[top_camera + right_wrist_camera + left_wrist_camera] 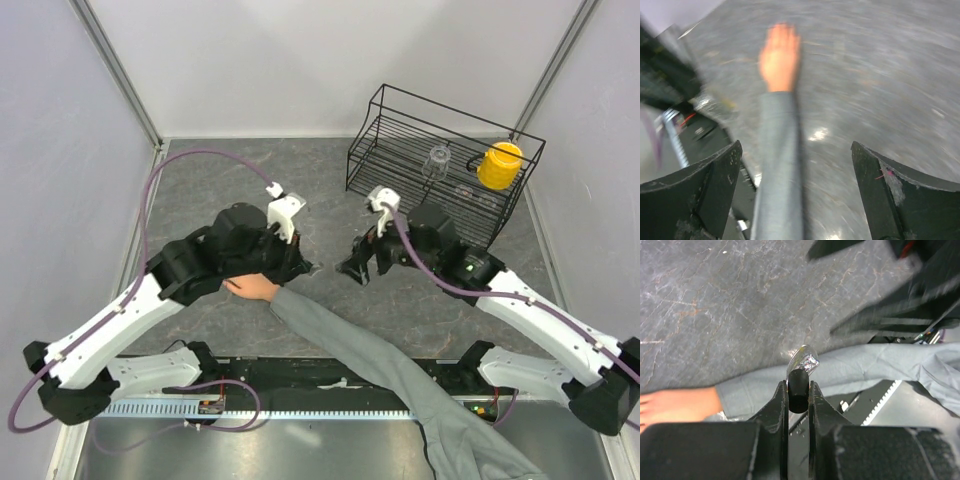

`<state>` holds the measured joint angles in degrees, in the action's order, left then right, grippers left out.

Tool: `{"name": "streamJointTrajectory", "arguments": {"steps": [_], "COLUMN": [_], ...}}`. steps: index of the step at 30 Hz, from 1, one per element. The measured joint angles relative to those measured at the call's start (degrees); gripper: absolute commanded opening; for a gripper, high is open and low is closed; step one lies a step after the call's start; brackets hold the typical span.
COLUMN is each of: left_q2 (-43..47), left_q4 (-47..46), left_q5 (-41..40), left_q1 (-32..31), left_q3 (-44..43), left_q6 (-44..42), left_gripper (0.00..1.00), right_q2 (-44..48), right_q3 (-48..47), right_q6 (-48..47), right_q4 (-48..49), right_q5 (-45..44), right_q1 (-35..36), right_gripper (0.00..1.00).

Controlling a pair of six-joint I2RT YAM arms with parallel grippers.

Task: Paint the nails

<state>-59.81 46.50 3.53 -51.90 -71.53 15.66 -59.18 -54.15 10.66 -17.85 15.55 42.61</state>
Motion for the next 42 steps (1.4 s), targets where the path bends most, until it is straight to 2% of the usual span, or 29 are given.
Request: {"name": "streamJointTrajectory", "arguments": {"steps": [4, 5, 8, 15, 18, 19, 25, 36, 42], "left_q2": [4.72, 5.27, 5.60, 5.31, 5.09, 5.03, 4.96, 6.12, 6.88], "left_q4": [2.01, 2.62, 4.13, 4.59, 4.57, 4.52, 4.37, 4.24, 4.24], "left_q5": [1.55, 1.92, 2.93, 5.99, 7.28, 7.58, 9.33, 11.98, 12.68], "left_q1": [0.13, 0.13, 0.13, 0.15, 0.15, 0.15, 0.15, 0.13, 0.13], "left_q3": [1.51, 1.60, 1.60, 1.60, 1.60, 1.60, 1.60, 1.60, 1.60], "left_q6": [0.72, 0.90, 1.27, 1.51, 1.88, 1.99, 2.89, 3.61, 3.89], "left_gripper": [0.02, 0.02, 0.02, 0.02, 0.02, 0.02, 0.02, 0.02, 0.02], "right_q2": [-2.97, -3.30, -3.32, -3.32, -3.30, -3.30, -3.50, -5.49, -6.91], "right_q3": [0.57, 1.31, 2.93, 5.07, 5.07, 5.09, 5.22, 5.27, 5.27], "right_q6": [-1.95, -2.38, -2.93, -2.73, -2.95, -2.97, -2.95, -2.97, -2.99], "right_q4": [5.18, 7.21, 10.49, 17.49, 19.47, 20.09, 22.27, 24.55, 24.81], "right_q5": [4.61, 6.21, 9.64, 18.36, 20.57, 20.96, 22.86, 22.99, 21.66], "right_q1": [5.53, 6.45, 6.80, 7.41, 8.07, 8.26, 9.14, 12.70, 13.94], "right_gripper": [0.83, 0.77, 0.71, 0.69, 0.65, 0.61, 0.51, 0.48, 0.35]}}
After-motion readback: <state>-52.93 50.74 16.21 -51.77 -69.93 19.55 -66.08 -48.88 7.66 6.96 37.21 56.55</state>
